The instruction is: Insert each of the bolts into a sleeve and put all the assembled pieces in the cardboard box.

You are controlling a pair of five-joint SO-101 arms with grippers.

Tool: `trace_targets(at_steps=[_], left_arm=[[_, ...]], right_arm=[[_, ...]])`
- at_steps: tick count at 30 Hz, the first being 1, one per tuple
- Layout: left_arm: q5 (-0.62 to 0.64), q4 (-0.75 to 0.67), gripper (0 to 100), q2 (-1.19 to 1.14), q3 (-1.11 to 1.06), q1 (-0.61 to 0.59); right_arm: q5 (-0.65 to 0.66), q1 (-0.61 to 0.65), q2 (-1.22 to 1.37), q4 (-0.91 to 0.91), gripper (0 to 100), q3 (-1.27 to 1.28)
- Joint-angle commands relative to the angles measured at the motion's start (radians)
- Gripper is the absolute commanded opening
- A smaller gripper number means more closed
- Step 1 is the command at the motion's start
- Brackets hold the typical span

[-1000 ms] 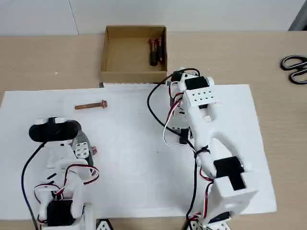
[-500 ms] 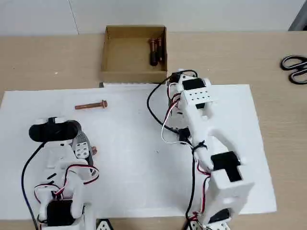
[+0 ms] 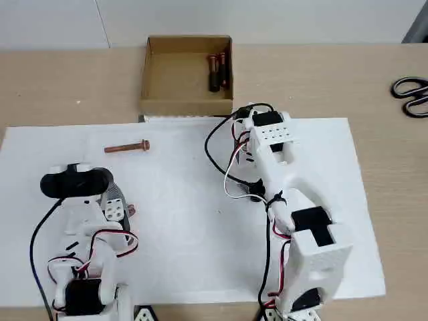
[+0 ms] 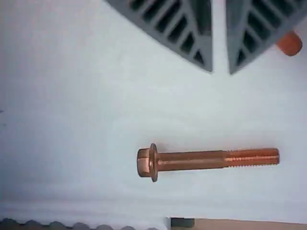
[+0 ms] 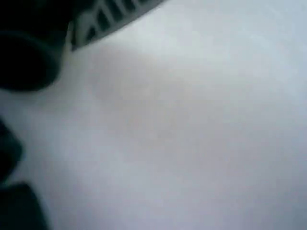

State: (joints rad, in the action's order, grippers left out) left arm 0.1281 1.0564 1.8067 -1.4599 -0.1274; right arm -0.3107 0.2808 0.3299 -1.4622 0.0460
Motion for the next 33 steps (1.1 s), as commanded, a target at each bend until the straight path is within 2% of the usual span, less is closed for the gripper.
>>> trace_targets(at_steps=[1,5,13,17,22,27,30,33], left_arm=[[-0.005,0.0,1,0.011,0.047,0.003],[-0.005,0.0,1,0.011,0.047,0.003],[-0.002,0.002,1,0.011,0.044,0.002],[0.002,0.002,1,0.011,0.044,0.002],[0.003,0.0,1,0.011,0.048,0.003],[0.017,-0.006,1,0.011,0.153,0.005],[0.083,-0.081,1,0.009,0.177,-0.006],[0.057,-0.089,1,0.006,0.226,-0.02]], right_arm=[[-0.006,-0.004,0.016,0.01,11.4,-0.012],[-0.006,0.001,0.027,0.01,11.2,-0.014],[-0.005,0.001,0.022,0.004,0.8,-0.015],[-0.005,0.002,0.016,-0.001,0.6,-0.025],[-0.003,0.008,-0.104,-0.108,0.3,-0.129],[0.043,0.007,-0.213,-0.183,0.3,-0.138],[0.041,-0.012,-0.255,-0.213,0.3,-0.13],[0.044,-0.039,-0.308,-0.217,0.3,-0.114]])
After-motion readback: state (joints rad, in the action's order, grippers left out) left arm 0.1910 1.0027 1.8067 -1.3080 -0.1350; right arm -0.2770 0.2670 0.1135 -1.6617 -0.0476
